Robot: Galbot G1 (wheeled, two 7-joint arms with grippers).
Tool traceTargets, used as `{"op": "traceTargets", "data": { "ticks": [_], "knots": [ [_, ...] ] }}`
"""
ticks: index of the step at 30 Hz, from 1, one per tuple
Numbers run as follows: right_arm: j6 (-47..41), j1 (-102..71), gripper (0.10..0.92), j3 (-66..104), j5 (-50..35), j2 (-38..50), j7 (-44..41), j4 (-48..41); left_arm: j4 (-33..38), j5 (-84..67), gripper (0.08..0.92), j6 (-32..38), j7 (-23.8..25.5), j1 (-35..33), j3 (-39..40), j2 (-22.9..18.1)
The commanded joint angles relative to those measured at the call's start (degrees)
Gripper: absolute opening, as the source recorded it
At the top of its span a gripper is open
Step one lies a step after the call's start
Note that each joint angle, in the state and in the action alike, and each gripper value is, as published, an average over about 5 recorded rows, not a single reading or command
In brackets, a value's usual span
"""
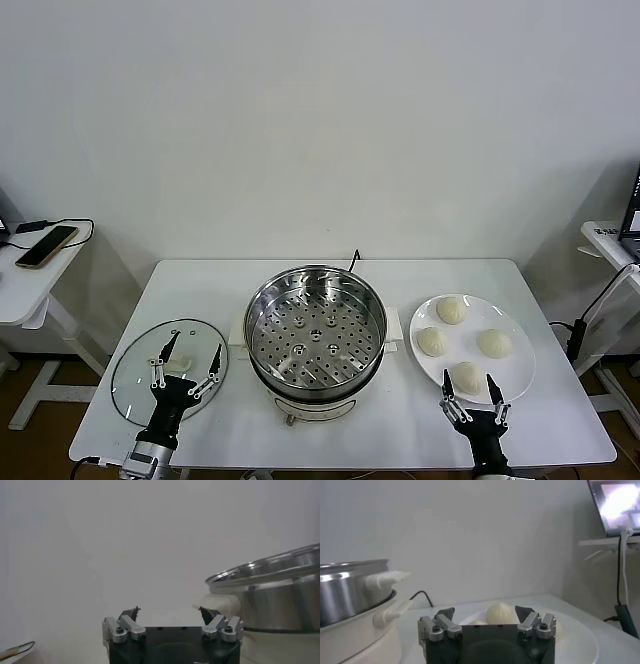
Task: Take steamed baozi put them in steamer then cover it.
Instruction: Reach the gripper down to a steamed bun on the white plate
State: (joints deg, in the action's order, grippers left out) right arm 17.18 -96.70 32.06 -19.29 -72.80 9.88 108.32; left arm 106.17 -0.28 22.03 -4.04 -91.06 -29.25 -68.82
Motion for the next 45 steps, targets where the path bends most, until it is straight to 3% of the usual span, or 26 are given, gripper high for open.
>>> {"op": "traceTargets", "data": {
  "ticks": [1, 6, 12, 16, 20, 27, 32, 38, 45],
  "knots": [
    [-5.64, 5.28, 0.823, 1.95, -1.47, 4.96, 1.85, 0.2, 1.15, 0.16, 0.823, 0.24, -0.01, -0.37, 0.01, 0.13],
    [-13.5, 17.78, 0.823, 0.17, -7.26, 13.39, 6.28, -2.6, 2.36, 0.26, 0.823, 0.33, -0.11, -0.59, -0.01, -0.05],
    [-15.95, 37.49, 0.823, -10.1, -16.23, 22.77, 8.22, -15.48, 3.53, 0.41, 0.823, 0.4, -0.22, -0.79, 0.09, -0.27],
    [-15.63, 49.14, 0.823, -19.4, -20.86, 28.27, 1.22, -25.26, 4.41, 0.39, 0.823, 0.35, -0.24, -1.07, -0.09, -0.39],
    [-17.89, 61.44, 0.823, -31.03, -22.98, 34.53, -14.51, -34.39, 5.03, 0.39, 0.823, 0.36, -0.28, -1.38, -0.28, -0.58],
    [-19.28, 82.44, 0.823, -53.25, -15.23, 38.66, -48.93, -48.44, 5.34, 0.4, 0.823, 0.3, -0.43, -1.6, -0.7, -0.76],
    [-16.41, 94.18, 0.823, -62.82, -0.09, 36.08, -71.94, -57.97, 5.26, 0.4, 0.823, 0.23, -0.5, -1.64, -0.86, -0.9],
    [-13.76, 100.23, 0.823, -67.27, 15.86, 31.18, -81.56, -63.76, 5.12, 0.49, 0.823, 0.14, -0.55, -1.68, -0.86, -1.25],
    [-11.15, 102.07, 0.823, -68.97, 27.82, 24.7, -82.68, -67.58, 4.89, 0.6, 0.823, 0.18, -0.61, -1.75, -0.79, -1.45]
  ]
}}
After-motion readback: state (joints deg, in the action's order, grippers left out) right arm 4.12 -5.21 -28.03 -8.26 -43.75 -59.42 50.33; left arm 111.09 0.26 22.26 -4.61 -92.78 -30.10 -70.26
